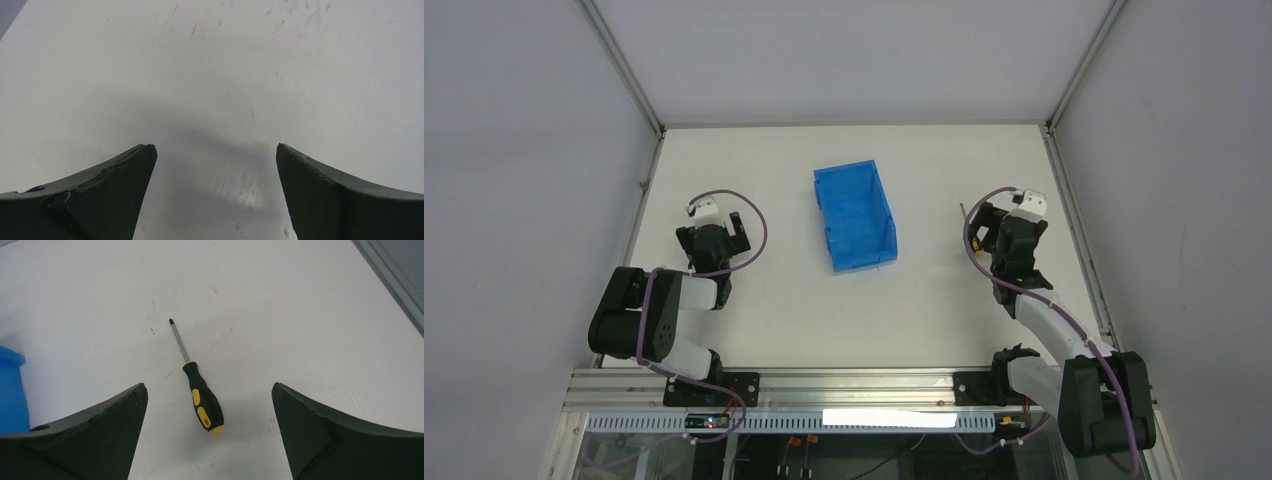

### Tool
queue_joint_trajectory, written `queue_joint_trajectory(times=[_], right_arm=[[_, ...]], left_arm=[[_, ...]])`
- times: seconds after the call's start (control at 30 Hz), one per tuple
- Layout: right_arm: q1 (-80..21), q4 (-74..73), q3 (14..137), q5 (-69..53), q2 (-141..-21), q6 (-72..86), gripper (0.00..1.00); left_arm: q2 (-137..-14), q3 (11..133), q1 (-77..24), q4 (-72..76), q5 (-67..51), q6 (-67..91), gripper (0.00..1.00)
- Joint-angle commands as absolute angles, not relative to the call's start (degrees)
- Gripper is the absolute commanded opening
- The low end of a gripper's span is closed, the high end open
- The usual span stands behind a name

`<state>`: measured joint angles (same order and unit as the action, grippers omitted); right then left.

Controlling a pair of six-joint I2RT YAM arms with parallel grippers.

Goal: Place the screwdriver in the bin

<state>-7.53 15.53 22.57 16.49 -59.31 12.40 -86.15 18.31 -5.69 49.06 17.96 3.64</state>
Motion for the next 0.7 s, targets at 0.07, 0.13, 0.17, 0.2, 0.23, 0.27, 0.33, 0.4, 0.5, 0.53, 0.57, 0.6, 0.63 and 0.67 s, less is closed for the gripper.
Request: queue_joint_trajectory(times=[0.07,0.13,0.17,0.2,0.23,0.27,0.33,0.4,0.5,0.53,0.57,0.6,0.63,0.67], right_arm=[[-7.6,2.6,36.0,20.8,-60.2,14.9,0.98],[-7.6,-8.7,42.9,14.1,-62.2,10.9,0.99],[-7.5,-12.0,45.9,10.9,-63.9,8.2,0.99],[-7.5,-16.6,49.2,9.0,-66.2,7.3,0.98],[-7.6,-22.1,53.7,8.8,-69.1,7.3,0.98],[-7.6,-30.1,58.5,9.8,-72.9,7.6,0.98],[-7.5,-40.2,67.8,11.9,-80.7,7.5,0.93],[-7.6,-50.4,74.8,13.1,-87.9,6.6,0.90],[-7.5,-55.6,81.0,13.4,-96.3,4.4,0.89],[-7.6,-56.5,82.3,13.7,-99.2,3.7,0.89],[-7.6,-56.9,83.2,13.7,-100.5,3.2,0.89],[-7.5,-57.1,84.0,13.6,-102.9,2.4,0.88],[-7.5,-57.0,84.5,13.4,-103.9,2.0,0.88],[-7.5,-56.7,85.1,13.0,-106.0,1.0,0.86]], left_arm=[[-86.0,19.6,-6.2,50.3,18.5,4.1,0.99],[-86.0,19.6,-6.2,50.3,18.5,4.2,0.99],[-86.0,19.6,-6.2,50.3,18.5,4.1,0.99],[-86.0,19.6,-6.2,50.3,18.5,4.1,0.99],[-86.0,19.6,-6.2,50.3,18.5,4.2,0.99],[-86.0,19.6,-6.2,50.3,18.5,4.1,0.99],[-86.0,19.6,-6.2,50.3,18.5,4.1,0.99],[-86.0,19.6,-6.2,50.3,18.5,4.1,0.99],[-86.0,19.6,-6.2,50.3,18.5,4.1,0.99],[-86.0,19.6,-6.2,50.3,18.5,4.1,0.99],[-86.0,19.6,-6.2,50.3,18.5,4.1,0.99],[-86.0,19.6,-6.2,50.3,18.5,4.1,0.99],[-86.0,19.6,-6.2,50.3,18.5,4.1,0.99],[-86.0,19.6,-6.2,50.3,18.5,4.1,0.99]])
